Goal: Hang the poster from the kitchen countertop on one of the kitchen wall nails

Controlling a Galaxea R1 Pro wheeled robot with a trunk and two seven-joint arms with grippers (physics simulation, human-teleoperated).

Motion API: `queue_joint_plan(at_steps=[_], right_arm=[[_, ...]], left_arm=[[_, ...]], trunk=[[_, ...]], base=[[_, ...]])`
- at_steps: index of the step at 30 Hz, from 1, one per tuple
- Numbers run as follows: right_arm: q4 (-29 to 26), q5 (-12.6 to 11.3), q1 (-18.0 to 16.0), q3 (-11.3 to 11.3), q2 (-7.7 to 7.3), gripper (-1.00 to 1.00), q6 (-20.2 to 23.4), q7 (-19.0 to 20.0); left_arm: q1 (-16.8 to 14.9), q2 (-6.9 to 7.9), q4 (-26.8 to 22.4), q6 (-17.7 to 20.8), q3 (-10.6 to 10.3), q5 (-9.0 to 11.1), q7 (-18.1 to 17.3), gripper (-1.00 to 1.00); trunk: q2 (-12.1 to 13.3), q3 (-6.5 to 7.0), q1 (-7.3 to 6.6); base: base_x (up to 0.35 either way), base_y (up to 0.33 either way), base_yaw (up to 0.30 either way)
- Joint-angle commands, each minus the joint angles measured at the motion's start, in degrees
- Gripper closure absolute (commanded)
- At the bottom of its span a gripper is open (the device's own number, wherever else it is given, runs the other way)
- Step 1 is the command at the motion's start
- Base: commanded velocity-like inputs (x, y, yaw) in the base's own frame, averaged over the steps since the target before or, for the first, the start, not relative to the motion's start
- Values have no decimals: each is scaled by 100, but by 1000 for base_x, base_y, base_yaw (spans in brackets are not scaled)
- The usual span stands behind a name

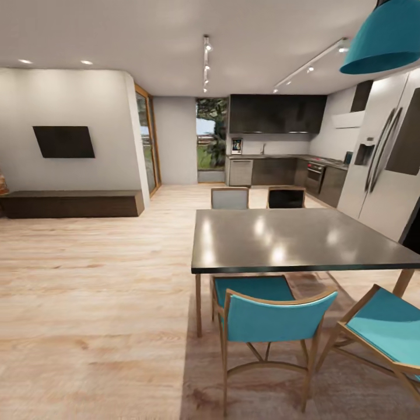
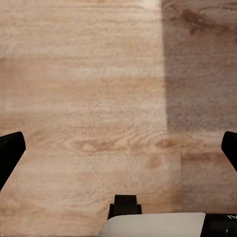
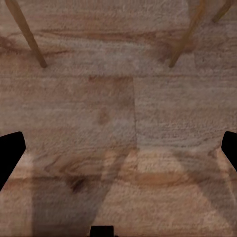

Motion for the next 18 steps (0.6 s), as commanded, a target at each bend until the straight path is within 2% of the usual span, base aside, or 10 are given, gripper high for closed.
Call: queue_joint_plan(at_steps=[1,13,18], right_arm=[[1,5,-2,-1,0,-100,-18,-2],[2,22,-2,6,0,-100,-15,-3],[2,24,-2,6,0,-100,-15,-3]], left_arm=[[1,0,-6,-1,4,-1,0,-100],[1,-6,-6,-1,254,-1,-16,-100],[1,-8,-6,-2,271,-1,-17,-100]], trunk=[[-3,-5,0],[-3,-5,0],[-3,-5,0]], base=[[0,302,285],[0,303,288],[0,303,289]])
